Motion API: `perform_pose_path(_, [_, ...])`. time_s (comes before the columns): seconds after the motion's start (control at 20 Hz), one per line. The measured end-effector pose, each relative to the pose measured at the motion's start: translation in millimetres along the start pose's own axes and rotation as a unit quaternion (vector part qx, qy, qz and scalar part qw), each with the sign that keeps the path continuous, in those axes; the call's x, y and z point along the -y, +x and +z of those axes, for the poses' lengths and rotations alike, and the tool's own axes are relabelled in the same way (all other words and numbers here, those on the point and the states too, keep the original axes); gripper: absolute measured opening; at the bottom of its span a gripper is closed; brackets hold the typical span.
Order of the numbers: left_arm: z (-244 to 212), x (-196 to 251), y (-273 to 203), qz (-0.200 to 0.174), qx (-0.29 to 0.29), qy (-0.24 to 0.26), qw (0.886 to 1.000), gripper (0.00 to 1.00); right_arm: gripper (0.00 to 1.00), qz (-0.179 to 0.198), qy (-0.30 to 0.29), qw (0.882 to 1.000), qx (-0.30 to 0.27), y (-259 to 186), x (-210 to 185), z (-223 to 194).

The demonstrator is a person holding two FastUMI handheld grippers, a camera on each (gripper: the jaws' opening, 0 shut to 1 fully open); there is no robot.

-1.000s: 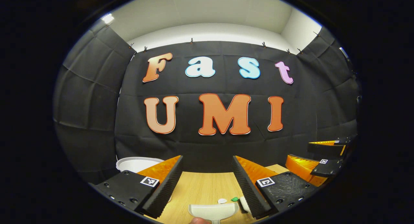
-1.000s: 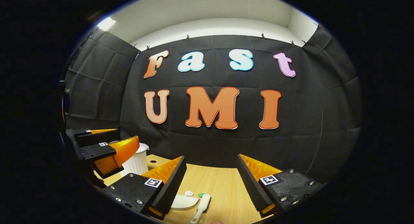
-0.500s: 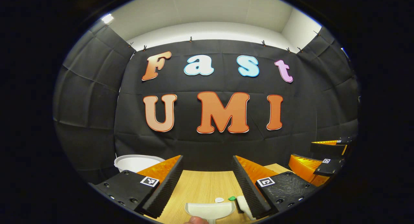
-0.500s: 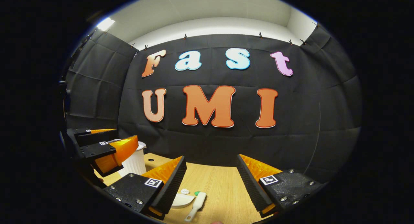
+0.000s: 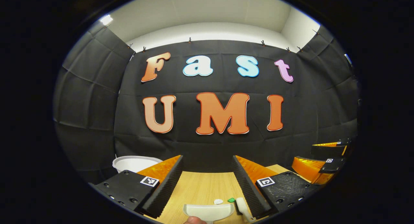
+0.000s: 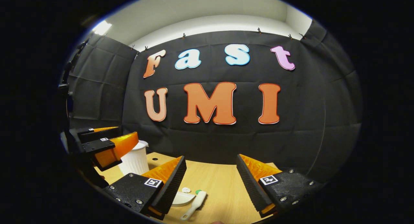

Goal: Pick up the small broom and dustpan from the desktop, sweep the trash into the dustpan with the broom, and then empty the trash into the garbage bin.

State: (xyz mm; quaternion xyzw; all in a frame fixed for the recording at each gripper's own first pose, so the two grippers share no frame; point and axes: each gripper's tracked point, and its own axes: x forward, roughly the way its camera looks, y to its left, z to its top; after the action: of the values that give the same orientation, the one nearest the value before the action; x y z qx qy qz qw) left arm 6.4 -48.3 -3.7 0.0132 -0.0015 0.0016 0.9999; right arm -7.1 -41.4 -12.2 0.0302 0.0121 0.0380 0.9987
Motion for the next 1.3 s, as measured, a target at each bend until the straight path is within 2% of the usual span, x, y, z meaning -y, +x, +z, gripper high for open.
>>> perform_pose_path(0.2, [-9, -6, 2, 0.006, -0.011, -0.001, 1.0, 0.94, 0.94, 0.007, -0.006, 1.0, -0.019, 14, -6, -13])
perform_pose_path(0.4, [-12, -19, 30, -0.007, -0.001, -0.009, 1.0, 0.95, 0.94, -0.016, -0.025, 0.999, -0.018, 36, -10, -16])
perform_pose_path(0.55, [-7, -37, 52, -0.004, 0.013, -0.013, 1.0, 0.94, 0.94, -0.036, -0.038, 0.999, 0.001, 50, -11, -2])
perform_pose_path(0.8, [-30, -41, 73, -0.01, -0.011, -0.017, 1.0, 0.94, 0.94, -0.065, -0.048, 0.997, -0.012, 65, -7, -11])
perform_pose_path(1.1, [-79, -31, 75, -0.029, -0.087, -0.022, 0.996, 0.94, 0.94, -0.082, -0.035, 0.992, -0.09, 74, -3, -63])
perform_pose_path(1.3, [-136, -19, 65, -0.043, -0.185, -0.033, 0.981, 0.94, 0.94, -0.07, -0.012, 0.98, -0.185, 73, -9, -124])
